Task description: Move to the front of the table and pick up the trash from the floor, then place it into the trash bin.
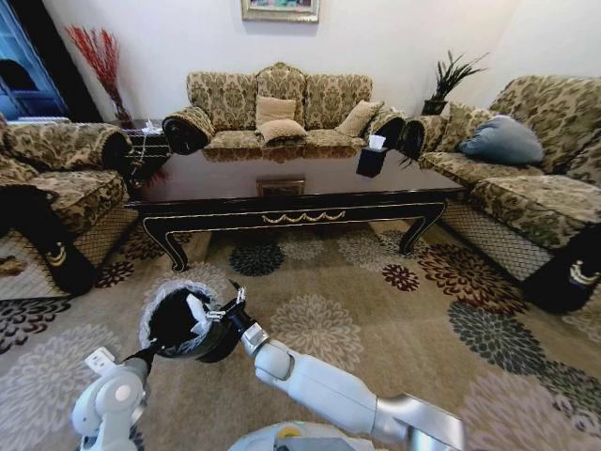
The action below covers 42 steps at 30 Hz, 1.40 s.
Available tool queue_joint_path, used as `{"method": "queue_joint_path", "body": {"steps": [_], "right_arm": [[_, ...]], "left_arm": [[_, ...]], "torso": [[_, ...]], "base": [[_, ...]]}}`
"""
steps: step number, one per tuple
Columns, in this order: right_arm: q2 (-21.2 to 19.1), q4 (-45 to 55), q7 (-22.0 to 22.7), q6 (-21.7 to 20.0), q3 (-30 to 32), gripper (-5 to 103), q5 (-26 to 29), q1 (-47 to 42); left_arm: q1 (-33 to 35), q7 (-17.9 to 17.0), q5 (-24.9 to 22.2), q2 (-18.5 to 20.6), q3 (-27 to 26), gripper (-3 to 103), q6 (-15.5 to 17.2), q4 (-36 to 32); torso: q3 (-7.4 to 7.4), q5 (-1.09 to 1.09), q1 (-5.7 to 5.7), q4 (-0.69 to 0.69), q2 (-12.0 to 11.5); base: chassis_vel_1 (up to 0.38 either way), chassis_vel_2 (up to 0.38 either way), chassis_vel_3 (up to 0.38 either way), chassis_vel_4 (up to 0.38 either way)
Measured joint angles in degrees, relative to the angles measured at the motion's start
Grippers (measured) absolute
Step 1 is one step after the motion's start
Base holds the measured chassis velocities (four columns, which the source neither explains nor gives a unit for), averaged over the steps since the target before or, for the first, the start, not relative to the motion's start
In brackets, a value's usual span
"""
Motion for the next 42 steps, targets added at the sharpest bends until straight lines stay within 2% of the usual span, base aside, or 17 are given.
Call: {"method": "queue_joint_path", "body": {"steps": [12,21,26,42], "right_arm": [[-0.9,2.2,-1.1,2.0,0.5,100,0.2,0.4],[-1.0,1.1,-1.5,2.8,-1.0,100,-3.4,-0.3],[-0.9,-0.9,-1.4,2.8,0.1,100,-6.3,-0.4],[-1.4,-1.4,-0.8,1.6,3.1,100,-6.1,-0.7]], "left_arm": [[-0.6,0.0,0.4,0.4,0.0,2,0.0,2.8],[-0.6,0.1,0.4,0.4,-0.1,2,0.0,2.2],[-0.5,0.1,0.4,0.4,-0.3,2,0.0,1.9],[-0.9,0.2,0.3,0.3,0.3,2,0.0,2.0]], "torso": [[0.0,0.0,0.0,0.0,0.0],[0.0,0.0,0.0,0.0,0.0],[0.0,0.0,0.0,0.0,0.0],[0.0,0.0,0.0,0.0,0.0]], "base": [[0.0,0.0,0.0,0.0],[0.0,0.0,0.0,0.0],[0.0,0.0,0.0,0.0],[0.0,0.0,0.0,0.0]]}}
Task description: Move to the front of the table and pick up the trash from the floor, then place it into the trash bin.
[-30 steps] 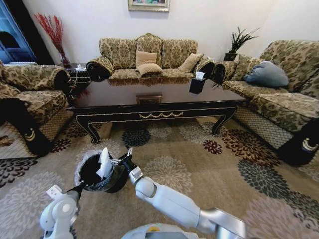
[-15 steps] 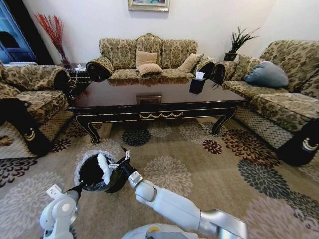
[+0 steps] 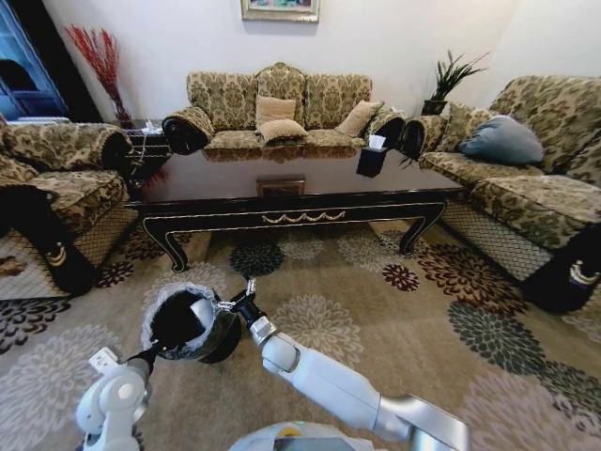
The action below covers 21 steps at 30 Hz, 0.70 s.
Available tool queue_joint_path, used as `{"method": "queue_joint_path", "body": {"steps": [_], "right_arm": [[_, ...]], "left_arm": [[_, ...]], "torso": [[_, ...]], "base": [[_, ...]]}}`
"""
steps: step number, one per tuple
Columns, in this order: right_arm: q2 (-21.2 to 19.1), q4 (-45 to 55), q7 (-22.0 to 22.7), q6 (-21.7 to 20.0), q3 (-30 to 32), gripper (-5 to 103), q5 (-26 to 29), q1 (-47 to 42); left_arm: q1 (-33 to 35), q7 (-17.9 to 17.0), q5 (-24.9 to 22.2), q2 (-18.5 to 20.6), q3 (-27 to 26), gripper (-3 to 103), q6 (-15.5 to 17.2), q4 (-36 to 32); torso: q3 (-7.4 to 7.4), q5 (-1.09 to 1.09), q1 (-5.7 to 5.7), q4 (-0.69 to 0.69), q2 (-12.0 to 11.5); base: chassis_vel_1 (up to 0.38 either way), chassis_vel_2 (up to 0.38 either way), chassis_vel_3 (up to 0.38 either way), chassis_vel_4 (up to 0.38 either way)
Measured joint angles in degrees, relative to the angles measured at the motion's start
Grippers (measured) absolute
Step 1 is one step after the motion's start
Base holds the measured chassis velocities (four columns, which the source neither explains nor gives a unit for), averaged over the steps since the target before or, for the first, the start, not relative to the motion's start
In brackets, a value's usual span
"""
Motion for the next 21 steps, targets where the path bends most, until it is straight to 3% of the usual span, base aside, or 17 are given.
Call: {"method": "queue_joint_path", "body": {"steps": [9,16,21], "right_arm": [[0.3,-0.8,1.2,-2.3,3.0,100,0.8,-0.3],[-0.1,-2.0,2.0,-5.3,7.0,100,3.3,-0.9],[-0.3,-2.3,2.8,-6.6,8.0,100,4.2,-1.0]], "left_arm": [[-0.4,-0.3,-2.1,1.0,-3.3,2,0.0,1.0],[-0.9,-6.2,-4.5,3.0,-6.2,2,0.0,3.6],[-2.2,-7.5,-5.5,3.5,-6.5,2,0.0,5.6]], "torso": [[0.0,0.0,0.0,0.0,0.0],[0.0,-0.01,0.0,0.0,0.0],[0.0,0.0,0.0,0.01,0.0]], "base": [[0.0,0.0,0.0,0.0],[0.0,0.0,0.0,0.0],[0.0,0.0,0.0,0.0]]}}
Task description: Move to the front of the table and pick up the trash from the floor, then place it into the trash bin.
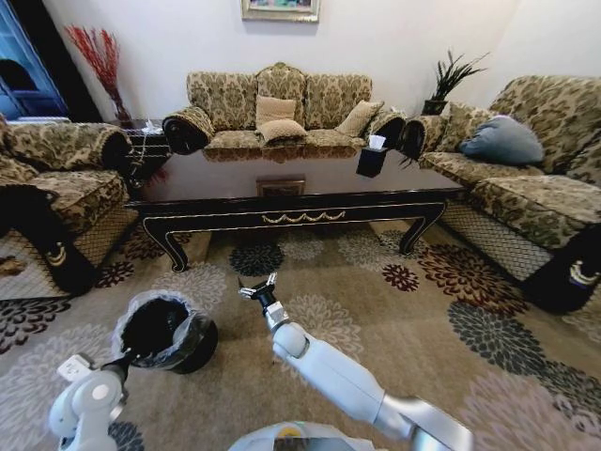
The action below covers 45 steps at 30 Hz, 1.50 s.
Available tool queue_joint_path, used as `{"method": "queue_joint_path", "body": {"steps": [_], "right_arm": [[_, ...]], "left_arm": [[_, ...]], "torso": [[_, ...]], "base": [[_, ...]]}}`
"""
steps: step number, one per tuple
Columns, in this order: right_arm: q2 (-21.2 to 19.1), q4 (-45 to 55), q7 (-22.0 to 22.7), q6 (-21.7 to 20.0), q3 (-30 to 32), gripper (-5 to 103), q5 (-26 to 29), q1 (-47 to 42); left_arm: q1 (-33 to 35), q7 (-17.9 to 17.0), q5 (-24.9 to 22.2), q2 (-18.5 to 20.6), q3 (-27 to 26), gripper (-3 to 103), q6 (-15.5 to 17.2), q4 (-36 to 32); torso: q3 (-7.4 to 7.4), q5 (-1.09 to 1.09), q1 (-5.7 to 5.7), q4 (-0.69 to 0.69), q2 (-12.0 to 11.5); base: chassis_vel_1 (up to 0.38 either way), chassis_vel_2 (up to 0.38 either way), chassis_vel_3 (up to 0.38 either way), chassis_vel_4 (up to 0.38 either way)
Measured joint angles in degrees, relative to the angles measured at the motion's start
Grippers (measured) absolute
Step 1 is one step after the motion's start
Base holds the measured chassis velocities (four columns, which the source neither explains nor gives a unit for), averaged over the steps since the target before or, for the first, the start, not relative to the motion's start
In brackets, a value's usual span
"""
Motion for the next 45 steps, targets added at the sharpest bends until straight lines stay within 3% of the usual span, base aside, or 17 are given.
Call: {"method": "queue_joint_path", "body": {"steps": [13,18,20,23,26,27,29,32,35,37,38,39,42,43,45], "right_arm": [[-0.9,-0.2,0.5,-0.6,1.8,100,0.1,-2.0],[-1.2,-0.5,0.4,-0.5,2.1,100,0.1,-2.1],[-1.2,-0.9,0.3,-0.4,2.2,100,0.1,-1.9],[-1.0,-1.7,0.2,0.0,2.6,100,0.0,-1.5],[-0.9,-1.8,0.2,0.1,2.8,100,0.0,-1.5],[-1.0,-1.8,0.2,0.1,3.1,100,0.0,-1.5],[-1.1,-1.8,0.2,0.2,3.3,100,0.0,-1.6],[-1.4,-0.9,0.1,0.2,5.5,100,0.0,-2.7],[-1.6,-0.1,0.1,-0.4,7.2,100,0.1,-3.5],[-1.9,0.9,0.3,-1.8,9.7,100,-0.2,-4.5],[-2.5,2.2,0.5,-3.4,12.3,100,-0.5,-5.9],[-2.5,2.2,0.5,-3.4,12.3,100,-0.5,-5.9],[-3.9,5.3,1.0,-5.4,16.8,100,-0.6,-8.8],[-4.8,7.7,0.7,-5.5,19.6,100,-1.1,-11.1],[-5.0,8.3,0.6,-5.4,20.4,100,-1.2,-11.6]], "left_arm": [[-3.3,-0.7,1.2,0.3,1.4,2,0.0,5.7],[-4.3,1.0,2.1,0.4,1.7,2,0.0,6.5],[-4.8,2.1,2.6,0.6,1.8,7,0.0,7.1],[-5.3,3.6,3.4,0.7,2.2,23,-0.1,8.4],[-5.3,3.8,3.5,0.6,2.2,28,-0.4,8.4],[-4.8,4.2,3.6,0.6,2.1,39,-1.0,7.8],[-4.5,4.4,3.7,0.6,2.0,39,-1.4,7.3],[-1.1,7.3,6.8,0.8,1.1,55,-3.3,1.3],[1.5,10.1,10.9,1.3,0.5,60,-4.2,-3.3],[3.9,13.1,15.5,2.0,0.1,72,-5.7,-7.5],[6.7,17.8,23.5,2.9,-0.3,77,-10.2,-10.7],[6.7,17.8,23.5,2.9,-0.3,77,-10.2,-10.7],[10.9,26.5,34.9,3.8,-1.1,88,-21.6,-11.5],[13.2,30.2,36.8,3.8,-1.3,93,-24.9,-11.5],[13.7,30.9,36.8,3.7,-1.3,97,-25.5,-11.4]], "torso": [[0.0,0.0,0.0,-0.01,0.0],[0.0,0.0,0.0,-0.01,0.0],[-0.01,0.03,0.0,-0.02,0.0],[0.0,0.01,0.0,-0.01,0.0],[0.0,0.01,0.0,-0.01,0.0],[0.0,0.0,0.0,0.01,0.0],[0.0,0.0,0.0,0.01,0.0],[0.0,0.0,0.0,0.01,0.0],[-0.01,0.01,0.0,0.01,0.0],[-0.01,0.01,0.0,0.01,0.0],[-0.01,0.02,0.0,-0.01,0.0],[-0.01,0.02,0.0,-0.01,0.0],[-0.01,0.03,0.0,-0.01,0.0],[-0.01,0.01,0.0,0.0,0.0],[-0.01,0.02,0.0,-0.01,0.0]], "base": [[0.0,0.0,0.0,0.0],[0.0,0.0,0.0,0.0],[0.0,0.0,0.0,0.0],[0.0,0.0,0.0,0.0],[0.0,0.0,0.0,0.0],[0.0,0.0,0.0,0.0],[0.0,0.0,0.0,0.0],[0.0,0.0,0.0,0.0],[0.0,0.0,0.0,0.0],[0.0,0.0,0.0,0.0],[0.0,0.0,0.0,0.0],[0.0,0.0,0.0,0.0],[0.0,0.0,0.0,0.0],[0.0,0.0,0.0,0.0],[0.0,0.0,0.0,0.0]]}}
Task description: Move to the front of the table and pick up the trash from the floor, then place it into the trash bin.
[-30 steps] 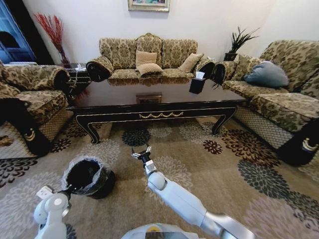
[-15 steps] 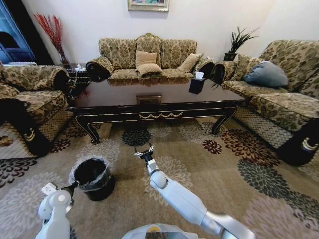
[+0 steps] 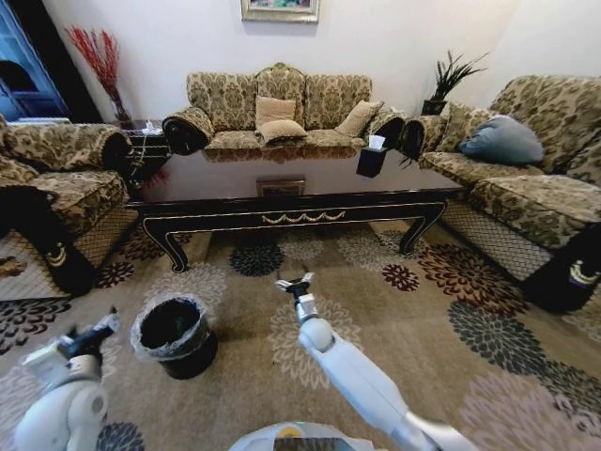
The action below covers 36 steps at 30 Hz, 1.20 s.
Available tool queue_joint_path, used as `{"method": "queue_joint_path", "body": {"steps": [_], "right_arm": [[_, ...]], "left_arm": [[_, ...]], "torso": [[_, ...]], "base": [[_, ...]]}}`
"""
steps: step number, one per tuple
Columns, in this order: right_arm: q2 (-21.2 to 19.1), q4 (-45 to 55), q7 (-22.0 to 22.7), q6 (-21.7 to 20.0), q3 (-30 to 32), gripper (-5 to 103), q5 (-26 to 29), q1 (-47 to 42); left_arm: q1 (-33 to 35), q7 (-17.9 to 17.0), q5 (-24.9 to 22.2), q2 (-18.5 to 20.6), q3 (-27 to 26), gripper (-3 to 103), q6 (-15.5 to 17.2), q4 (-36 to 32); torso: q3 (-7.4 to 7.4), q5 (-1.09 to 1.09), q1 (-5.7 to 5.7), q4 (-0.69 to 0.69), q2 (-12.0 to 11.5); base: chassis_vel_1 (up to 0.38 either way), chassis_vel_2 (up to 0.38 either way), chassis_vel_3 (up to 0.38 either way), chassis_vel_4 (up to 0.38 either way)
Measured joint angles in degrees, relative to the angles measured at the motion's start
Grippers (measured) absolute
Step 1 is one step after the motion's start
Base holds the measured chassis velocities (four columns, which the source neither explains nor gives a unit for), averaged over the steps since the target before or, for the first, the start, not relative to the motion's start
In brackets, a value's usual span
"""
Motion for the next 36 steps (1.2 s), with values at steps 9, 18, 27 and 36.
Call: {"method": "queue_joint_path", "body": {"steps": [9,18,27,36], "right_arm": [[-4.6,16.8,-1.7,4.8,18.0,100,-3.7,-19.3],[-5.1,21.8,-5.2,13.0,31.0,100,-5.6,-29.1],[-3.8,27.9,-8.7,14.1,35.2,100,0.2,-33.5],[-2.7,29.7,-11.4,15.7,38.1,100,1.3,-37.0]], "left_arm": [[4.5,2.0,6.5,-4.9,5.8,100,-15.3,1.9],[2.4,3.1,8.2,-6.9,11.2,100,-19.1,2.6],[2.5,7.2,10.8,-7.0,12.3,100,-23.2,3.8],[3.7,7.6,10.4,-7.0,12.8,100,-23.8,3.5]], "torso": [[0.01,0.03,0.0,-0.02,0.0],[0.01,-0.01,-0.01,-0.01,0.0],[0.01,-0.01,-0.01,0.01,0.0],[0.01,-0.02,-0.01,0.0,0.0]], "base": [[0.0,0.0,0.0,0.0],[0.0,0.0,0.0,0.0],[0.0,0.0,0.0,0.0],[0.0,0.0,0.0,0.0]]}}
